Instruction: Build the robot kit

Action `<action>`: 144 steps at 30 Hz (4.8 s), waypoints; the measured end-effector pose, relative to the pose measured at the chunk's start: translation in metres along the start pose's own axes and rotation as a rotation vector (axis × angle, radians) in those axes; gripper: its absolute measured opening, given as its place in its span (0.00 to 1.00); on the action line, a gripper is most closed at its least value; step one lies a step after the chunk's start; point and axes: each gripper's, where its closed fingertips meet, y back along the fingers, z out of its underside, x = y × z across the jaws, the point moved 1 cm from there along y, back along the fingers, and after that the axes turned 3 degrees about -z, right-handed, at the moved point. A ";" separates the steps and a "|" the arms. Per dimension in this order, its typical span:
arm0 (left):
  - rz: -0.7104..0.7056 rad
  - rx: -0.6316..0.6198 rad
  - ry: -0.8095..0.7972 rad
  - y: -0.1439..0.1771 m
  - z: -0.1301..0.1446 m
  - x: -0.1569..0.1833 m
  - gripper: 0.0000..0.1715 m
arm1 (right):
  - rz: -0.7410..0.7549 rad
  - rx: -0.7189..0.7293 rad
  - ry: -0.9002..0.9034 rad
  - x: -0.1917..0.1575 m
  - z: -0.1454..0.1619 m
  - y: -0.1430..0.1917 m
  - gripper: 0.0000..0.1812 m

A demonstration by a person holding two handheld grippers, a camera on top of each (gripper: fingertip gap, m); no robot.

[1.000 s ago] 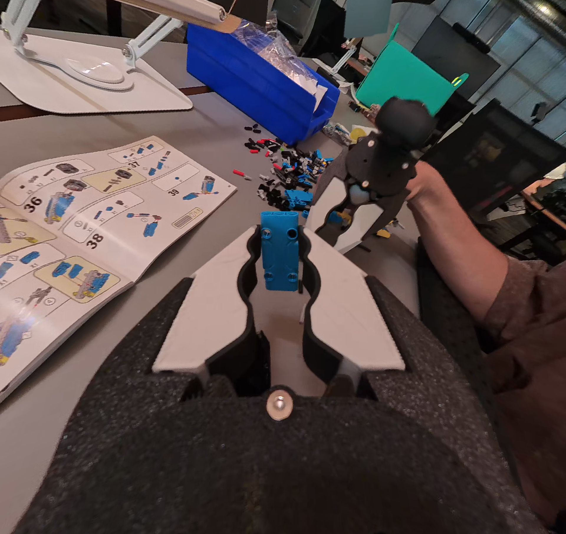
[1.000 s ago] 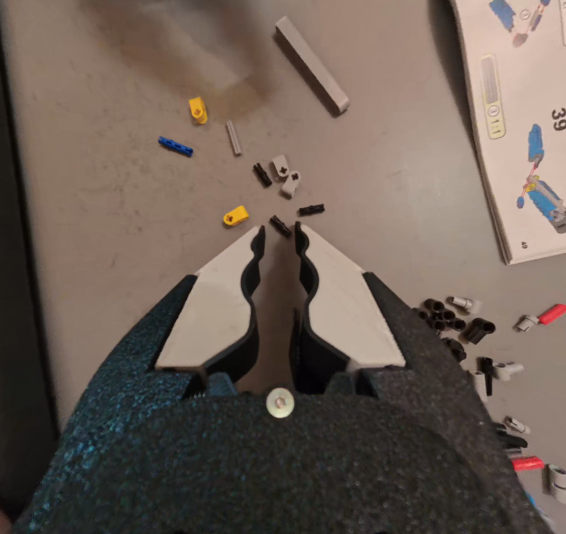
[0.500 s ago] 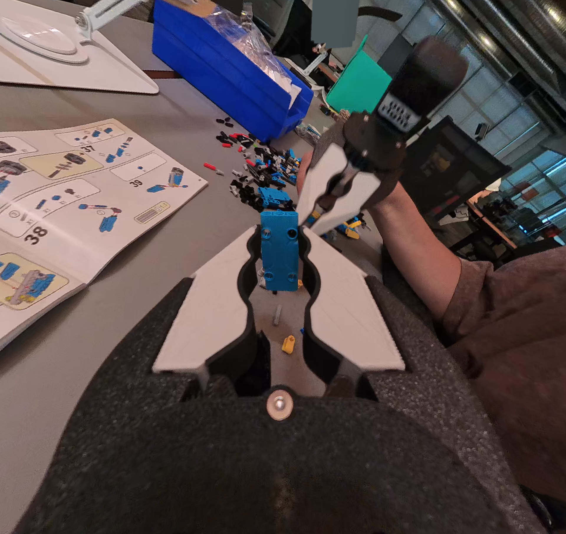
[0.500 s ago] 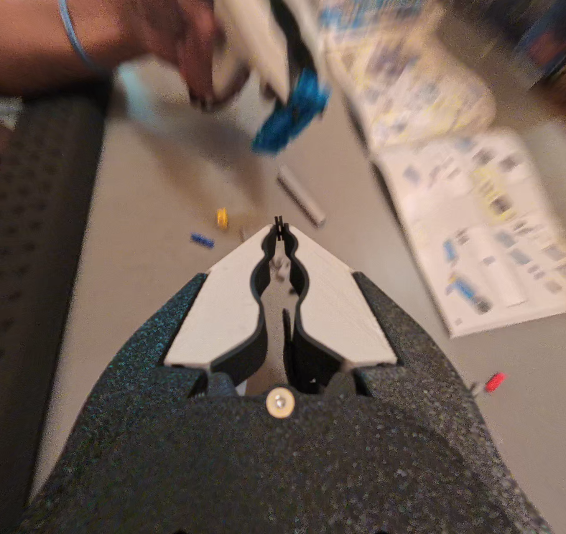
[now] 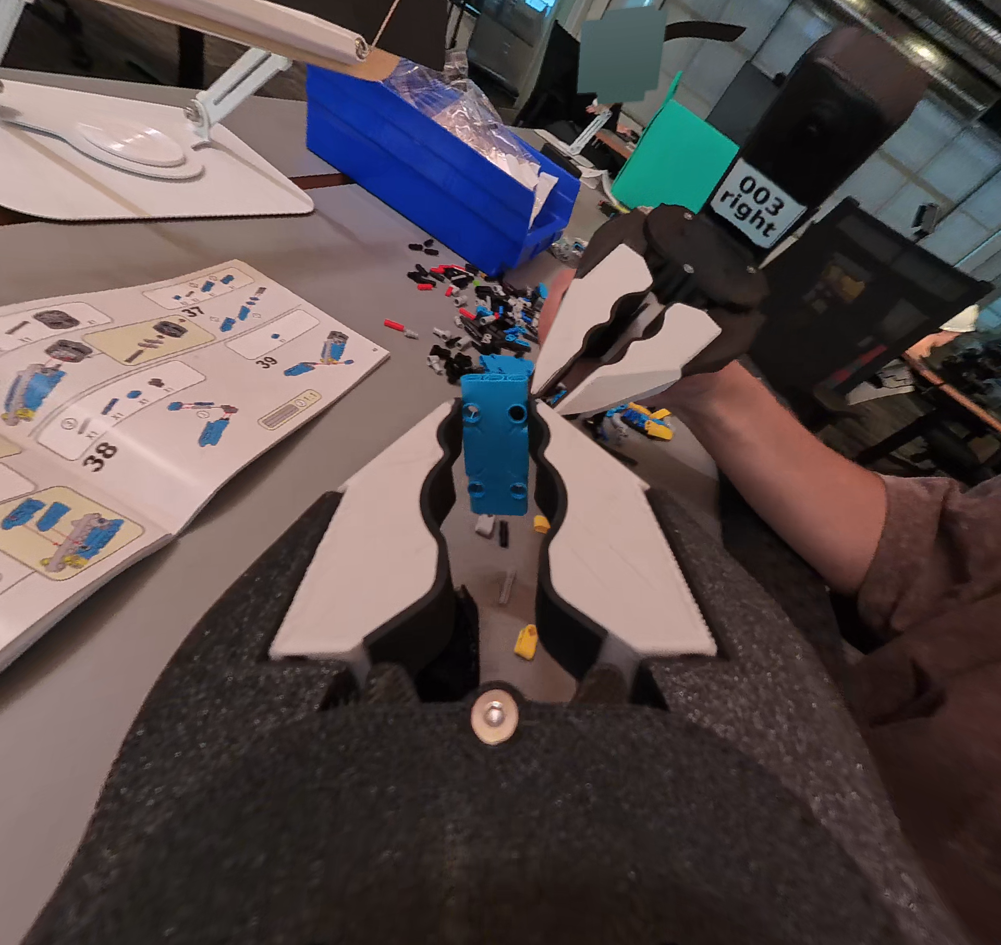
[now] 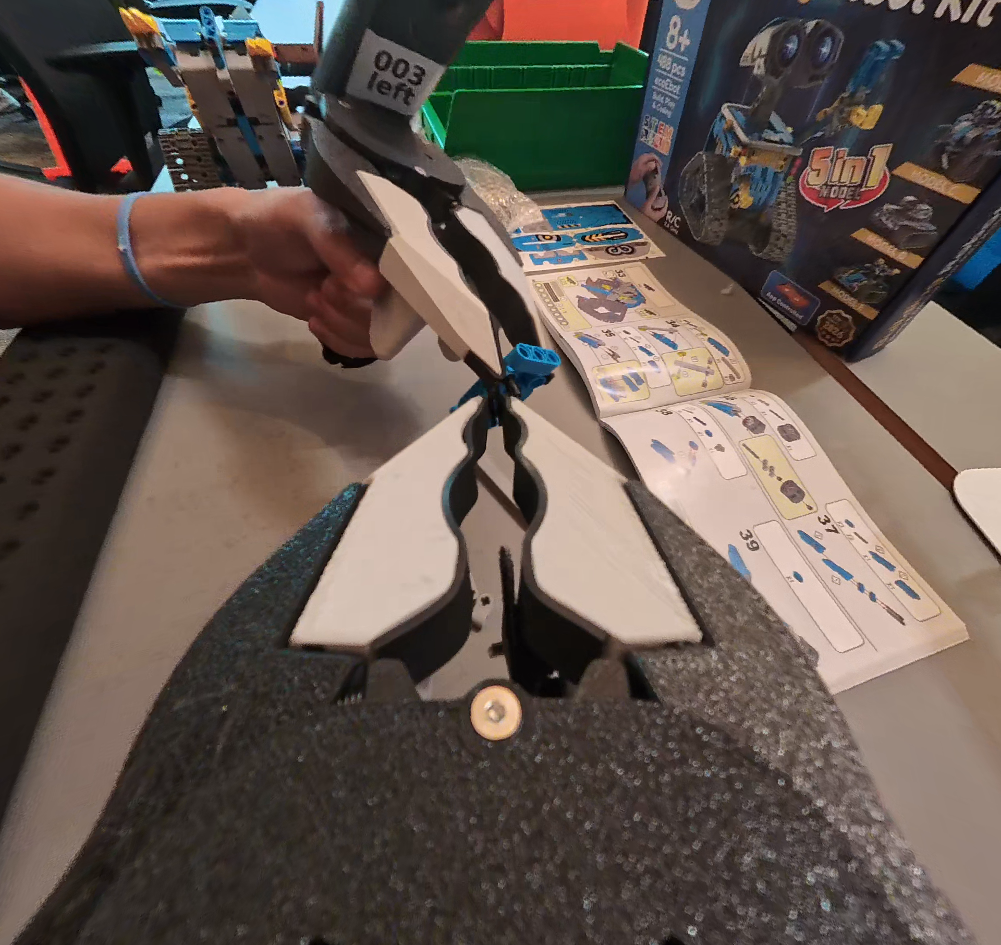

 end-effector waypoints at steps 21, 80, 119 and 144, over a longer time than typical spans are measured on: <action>-0.420 -0.077 -0.436 0.000 0.003 -0.029 0.13 | 0.124 -0.034 -0.173 0.022 0.020 -0.032 0.02; 0.628 0.122 0.300 0.032 -0.019 0.055 0.13 | -0.074 0.146 0.074 -0.029 -0.044 0.012 0.02; 0.660 0.166 0.442 0.034 -0.030 0.044 0.13 | 0.160 0.145 0.279 -0.018 -0.050 0.005 0.02; 0.602 0.092 0.308 0.032 -0.018 0.049 0.13 | -0.033 0.171 0.073 -0.025 -0.040 0.005 0.02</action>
